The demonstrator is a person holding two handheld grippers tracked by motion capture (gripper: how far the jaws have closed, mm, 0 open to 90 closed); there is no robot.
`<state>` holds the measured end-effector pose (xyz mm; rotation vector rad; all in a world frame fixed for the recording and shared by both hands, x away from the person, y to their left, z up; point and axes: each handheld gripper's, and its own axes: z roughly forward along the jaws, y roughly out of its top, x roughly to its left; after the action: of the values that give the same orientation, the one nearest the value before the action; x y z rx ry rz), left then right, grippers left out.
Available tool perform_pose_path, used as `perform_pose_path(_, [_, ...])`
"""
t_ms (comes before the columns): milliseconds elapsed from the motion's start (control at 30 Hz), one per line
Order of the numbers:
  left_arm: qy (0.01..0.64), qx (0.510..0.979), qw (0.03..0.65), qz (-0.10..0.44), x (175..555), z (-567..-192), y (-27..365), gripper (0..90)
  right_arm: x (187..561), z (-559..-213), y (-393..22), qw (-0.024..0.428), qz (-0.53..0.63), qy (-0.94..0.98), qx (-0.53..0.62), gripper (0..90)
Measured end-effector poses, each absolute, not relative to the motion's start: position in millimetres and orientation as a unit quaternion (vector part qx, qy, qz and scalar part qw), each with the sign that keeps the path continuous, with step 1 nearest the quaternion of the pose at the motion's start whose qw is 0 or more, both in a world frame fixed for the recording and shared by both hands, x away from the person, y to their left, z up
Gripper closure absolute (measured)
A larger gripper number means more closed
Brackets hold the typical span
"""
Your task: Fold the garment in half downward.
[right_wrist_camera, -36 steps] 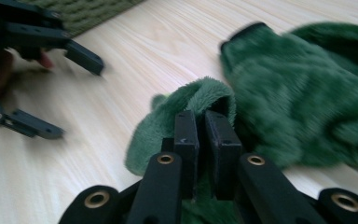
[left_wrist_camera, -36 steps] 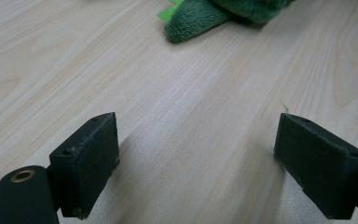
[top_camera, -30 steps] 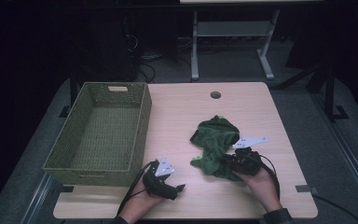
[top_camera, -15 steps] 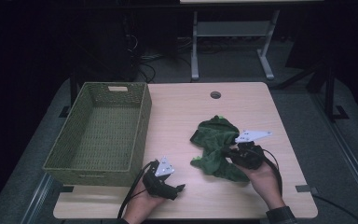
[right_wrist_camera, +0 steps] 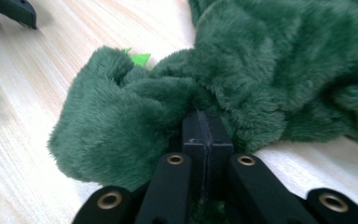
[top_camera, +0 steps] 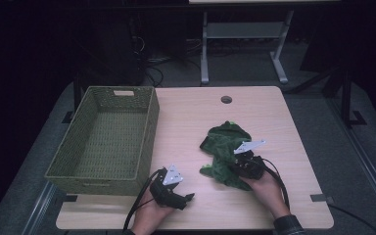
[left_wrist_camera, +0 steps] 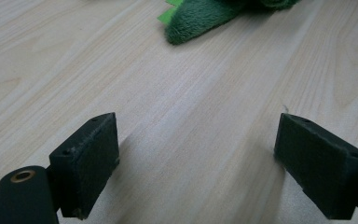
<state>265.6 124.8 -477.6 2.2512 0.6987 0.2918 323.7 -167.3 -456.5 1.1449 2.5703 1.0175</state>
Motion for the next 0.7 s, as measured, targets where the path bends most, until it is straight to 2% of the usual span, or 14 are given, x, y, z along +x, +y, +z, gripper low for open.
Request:
perform_pose_path(100, [0.272,0.879,0.373,0.115,265.8,-477.5,124.9,13.1,319.6,-446.1,-174.5,0.086,0.358,0.847,0.384,80.7])
perform_pose_path(267, [0.272,0.879,0.373,0.115,265.8,-477.5,124.9,13.1,310.4,-431.8,-198.3,0.102,0.381,0.833,0.389,75.2])
perform_pose_path(700, [0.273,0.879,0.374,0.114,265.6,-477.6,124.8,13.1,273.5,-433.4,-269.4,0.113,0.374,0.814,0.429,67.8])
